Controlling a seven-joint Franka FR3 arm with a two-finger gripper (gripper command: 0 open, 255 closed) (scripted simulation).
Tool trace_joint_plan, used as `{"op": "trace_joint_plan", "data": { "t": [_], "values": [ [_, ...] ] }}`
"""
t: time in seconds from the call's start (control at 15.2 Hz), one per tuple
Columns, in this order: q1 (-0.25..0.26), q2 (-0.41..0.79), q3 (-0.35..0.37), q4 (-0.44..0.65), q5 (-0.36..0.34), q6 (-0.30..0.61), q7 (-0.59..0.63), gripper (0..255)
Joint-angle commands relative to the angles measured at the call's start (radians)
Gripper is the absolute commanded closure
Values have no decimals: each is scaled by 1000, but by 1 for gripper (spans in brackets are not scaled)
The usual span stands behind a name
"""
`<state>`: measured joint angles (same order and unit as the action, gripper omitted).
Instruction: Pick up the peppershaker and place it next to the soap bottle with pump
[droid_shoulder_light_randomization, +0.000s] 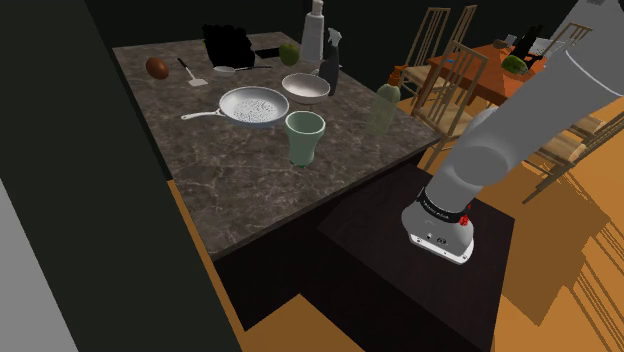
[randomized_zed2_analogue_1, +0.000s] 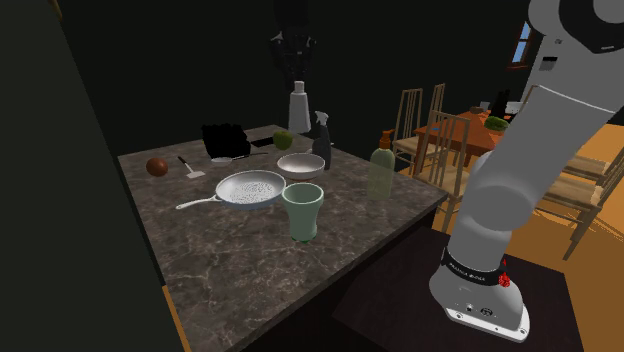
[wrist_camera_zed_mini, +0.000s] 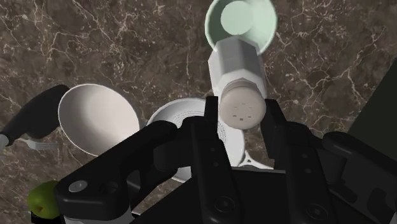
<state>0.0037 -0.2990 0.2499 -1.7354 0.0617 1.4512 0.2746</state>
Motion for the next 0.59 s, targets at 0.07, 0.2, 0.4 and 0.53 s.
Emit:
{"op": "trace_joint_plan", "data": {
  "t": [0.07, 0.2, 0.4, 0.53],
  "values": [
    [-23, -51, -56, -43, -5, -9, -81, 255],
    [-37, -78, -93, -70, -14, -11, -132, 255],
    [-58, -111, -147, -102, -30, -13, -208, 255],
    [-73, -127, -184, -118, -43, -15, -258, 255]
  ]
}}
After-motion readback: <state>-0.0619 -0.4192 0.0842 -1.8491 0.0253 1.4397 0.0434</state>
